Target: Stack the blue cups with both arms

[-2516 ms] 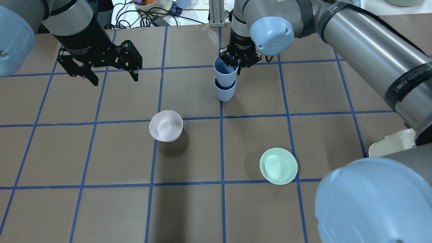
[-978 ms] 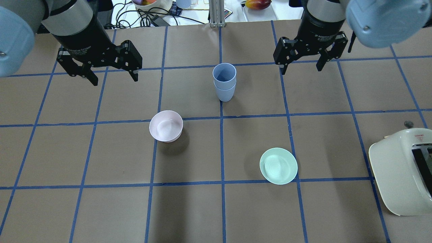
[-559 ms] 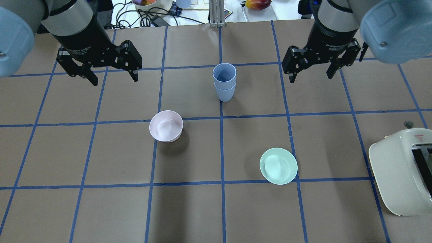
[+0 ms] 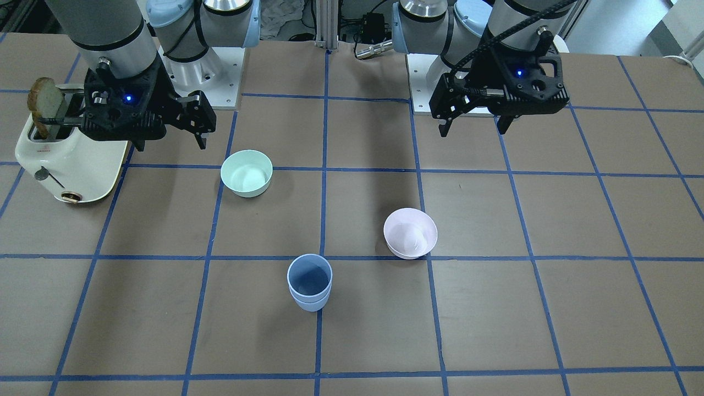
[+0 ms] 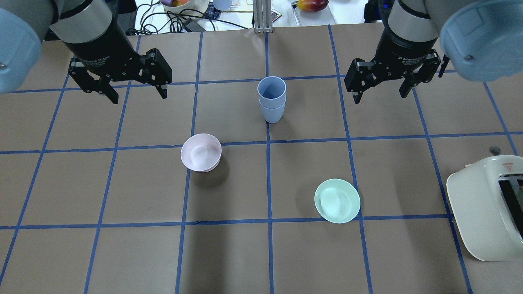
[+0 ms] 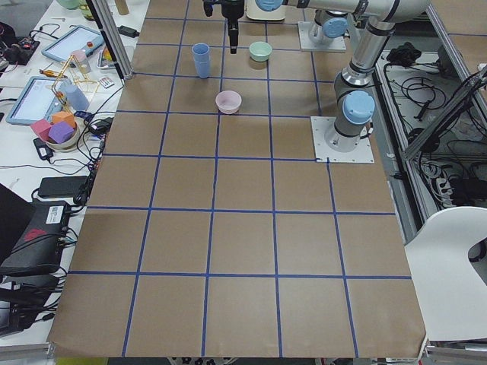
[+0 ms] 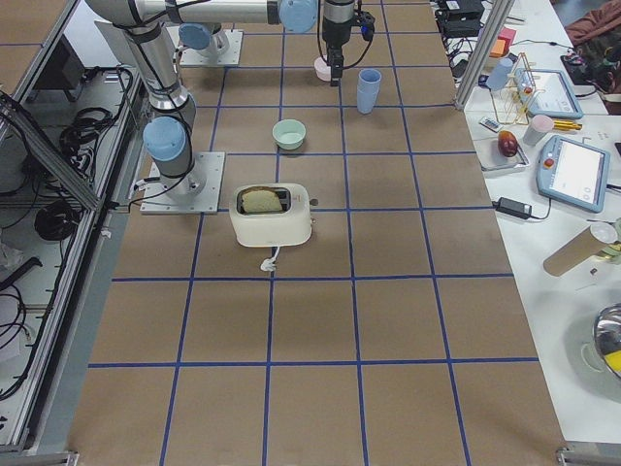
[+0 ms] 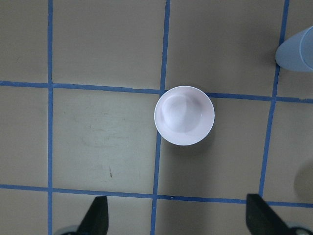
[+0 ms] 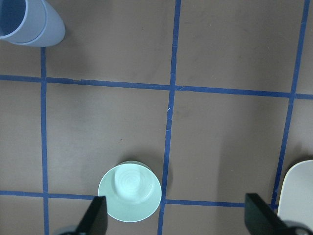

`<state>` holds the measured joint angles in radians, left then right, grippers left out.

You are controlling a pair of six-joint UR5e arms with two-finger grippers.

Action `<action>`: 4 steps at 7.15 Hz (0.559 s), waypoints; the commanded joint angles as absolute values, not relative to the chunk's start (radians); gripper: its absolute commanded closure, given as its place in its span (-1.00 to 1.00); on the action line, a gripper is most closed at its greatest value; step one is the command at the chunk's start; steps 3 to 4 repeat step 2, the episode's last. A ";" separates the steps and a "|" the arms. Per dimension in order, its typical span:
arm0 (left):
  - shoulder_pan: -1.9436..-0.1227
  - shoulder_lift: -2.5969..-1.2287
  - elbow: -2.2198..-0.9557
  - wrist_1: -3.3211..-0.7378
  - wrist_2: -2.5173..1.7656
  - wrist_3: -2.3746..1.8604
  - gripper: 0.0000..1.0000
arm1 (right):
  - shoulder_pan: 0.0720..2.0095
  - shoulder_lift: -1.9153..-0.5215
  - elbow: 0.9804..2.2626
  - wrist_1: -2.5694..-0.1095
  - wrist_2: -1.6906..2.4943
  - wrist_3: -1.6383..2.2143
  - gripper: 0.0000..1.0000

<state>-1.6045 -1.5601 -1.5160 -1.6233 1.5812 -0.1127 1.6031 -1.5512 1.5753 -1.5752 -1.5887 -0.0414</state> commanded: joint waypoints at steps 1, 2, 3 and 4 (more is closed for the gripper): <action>-1.605 -1.560 -1.516 -1.623 1.580 -0.115 -1.00 | 1.603 -1.551 1.575 -1.574 -1.586 -0.040 -1.00; -1.605 -1.560 -1.517 -1.623 1.580 -0.115 -1.00 | 1.605 -1.551 1.575 -1.575 -1.583 -0.040 -1.00; -1.605 -1.560 -1.517 -1.623 1.580 -0.115 -1.00 | 1.605 -1.551 1.575 -1.575 -1.583 -0.040 -1.00; -1.605 -1.560 -1.517 -1.623 1.580 -0.115 -1.00 | 1.605 -1.551 1.575 -1.575 -1.583 -0.040 -1.00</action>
